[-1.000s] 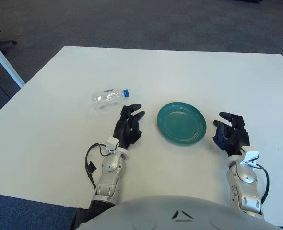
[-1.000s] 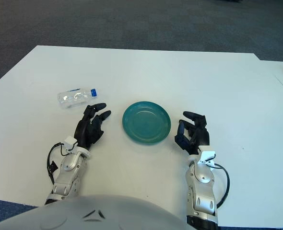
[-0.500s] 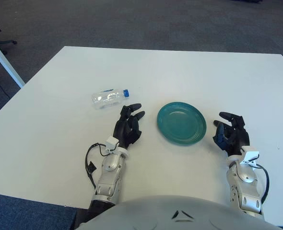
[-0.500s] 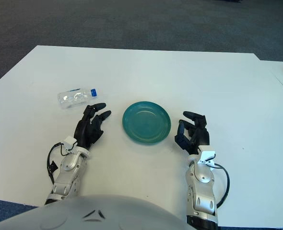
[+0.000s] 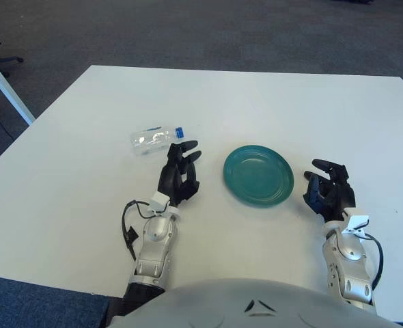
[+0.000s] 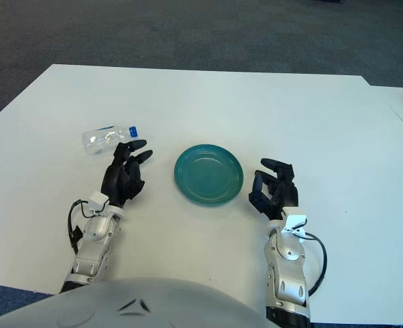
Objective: Put the bottle into the plate.
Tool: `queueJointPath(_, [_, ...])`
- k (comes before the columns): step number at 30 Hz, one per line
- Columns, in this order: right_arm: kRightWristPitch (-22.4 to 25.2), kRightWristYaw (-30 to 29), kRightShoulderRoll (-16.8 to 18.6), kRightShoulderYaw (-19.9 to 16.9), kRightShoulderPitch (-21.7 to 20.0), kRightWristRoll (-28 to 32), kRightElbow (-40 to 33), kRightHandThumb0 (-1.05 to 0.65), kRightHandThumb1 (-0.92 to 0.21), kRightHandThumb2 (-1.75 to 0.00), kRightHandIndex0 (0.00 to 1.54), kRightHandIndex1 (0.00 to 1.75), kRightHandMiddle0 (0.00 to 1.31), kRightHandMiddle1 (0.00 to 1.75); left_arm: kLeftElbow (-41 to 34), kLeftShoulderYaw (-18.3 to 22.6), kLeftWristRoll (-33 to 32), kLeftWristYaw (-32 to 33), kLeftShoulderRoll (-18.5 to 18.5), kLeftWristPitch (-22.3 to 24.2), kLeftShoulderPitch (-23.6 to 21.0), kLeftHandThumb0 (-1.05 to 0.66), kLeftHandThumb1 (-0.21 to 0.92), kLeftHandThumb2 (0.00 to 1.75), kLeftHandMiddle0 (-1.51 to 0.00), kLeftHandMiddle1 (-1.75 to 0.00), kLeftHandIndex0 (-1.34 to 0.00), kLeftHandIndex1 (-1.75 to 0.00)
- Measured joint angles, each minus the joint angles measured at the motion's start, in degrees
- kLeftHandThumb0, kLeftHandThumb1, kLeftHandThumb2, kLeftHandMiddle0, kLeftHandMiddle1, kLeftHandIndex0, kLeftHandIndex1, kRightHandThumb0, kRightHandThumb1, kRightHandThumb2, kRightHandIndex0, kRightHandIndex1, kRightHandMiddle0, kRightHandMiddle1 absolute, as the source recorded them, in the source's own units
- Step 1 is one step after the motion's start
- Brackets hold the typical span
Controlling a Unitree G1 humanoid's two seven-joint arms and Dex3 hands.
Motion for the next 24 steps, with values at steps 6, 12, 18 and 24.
queueJointPath(6, [0.0, -0.1, 0.0, 0.0, -0.7, 0.0, 0.5, -0.51, -0.69, -0.95, 0.43, 1.0, 0.05, 1.29, -0.9, 0.4, -0.8, -0.2, 0.3, -0.2, -2.1, -0.6, 0.88, 0.7, -0.43, -0.73, -0.19, -1.08])
queueJointPath(12, [0.0, -0.2, 0.0, 0.0, -1.1, -0.1, 0.9, -0.51, -0.7, -0.94, 0.43, 1.01, 0.05, 1.3, 1.1, 2.1, -1.6, -1.1, 1.2, -1.4, -5.5, -0.57, 0.86, 0.69, -0.42, -0.72, -0.19, -1.1])
queueJointPath(18, [-0.1, -0.2, 0.0, 0.0, -1.4, -0.2, 1.3, -0.52, -0.7, -0.93, 0.44, 1.01, 0.05, 1.29, -5.0, 1.4, 3.8, 0.7, 1.4, -1.5, -6.3, -0.59, 0.86, 0.64, -0.4, -0.78, -0.2, -1.14])
queueJointPath(24, [-0.9, -0.1, -0.1, 0.0, -1.8, -0.1, 2.3, -0.52, -0.7, -0.92, 0.44, 1.0, 0.05, 1.27, -5.6, 0.8, 13.3, 4.3, 2.7, -4.4, -10.3, -0.67, 0.91, 0.55, -0.4, -0.81, -0.2, -1.15])
